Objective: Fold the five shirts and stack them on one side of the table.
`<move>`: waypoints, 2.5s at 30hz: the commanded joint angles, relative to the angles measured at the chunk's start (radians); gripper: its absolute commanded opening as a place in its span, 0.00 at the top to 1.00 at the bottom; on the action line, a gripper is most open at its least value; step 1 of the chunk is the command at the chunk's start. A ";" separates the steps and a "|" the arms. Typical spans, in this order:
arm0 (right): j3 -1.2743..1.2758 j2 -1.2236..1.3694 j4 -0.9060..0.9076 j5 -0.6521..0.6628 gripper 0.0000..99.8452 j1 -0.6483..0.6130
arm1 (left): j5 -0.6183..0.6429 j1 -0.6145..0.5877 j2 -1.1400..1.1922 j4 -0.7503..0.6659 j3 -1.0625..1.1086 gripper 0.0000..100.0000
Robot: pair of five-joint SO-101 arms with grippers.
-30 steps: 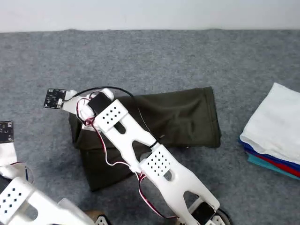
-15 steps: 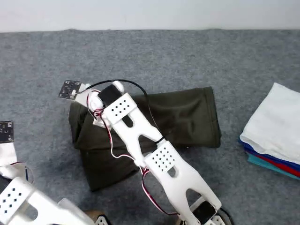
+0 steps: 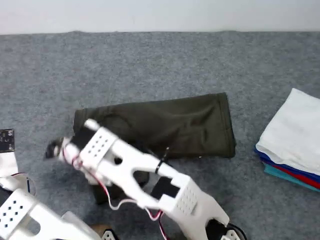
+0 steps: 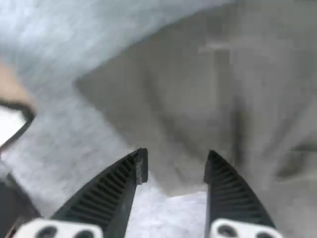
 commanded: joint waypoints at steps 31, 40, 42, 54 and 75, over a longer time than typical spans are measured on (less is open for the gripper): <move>0.387 -0.093 -0.371 0.048 0.99 -0.013 | -0.006 0.002 -0.017 0.011 -0.028 0.98; 0.130 -0.179 -0.231 0.049 0.99 0.097 | -0.006 0.002 -0.017 0.011 -0.028 0.98; 0.089 -0.171 -0.237 0.052 0.99 0.131 | -0.006 0.002 -0.017 0.011 -0.028 0.98; -0.132 0.031 -0.349 0.127 0.97 0.300 | -0.006 0.002 -0.017 0.011 -0.028 0.98; -0.792 0.294 0.044 0.098 0.97 0.357 | -0.006 -0.003 -0.017 0.040 -0.030 0.98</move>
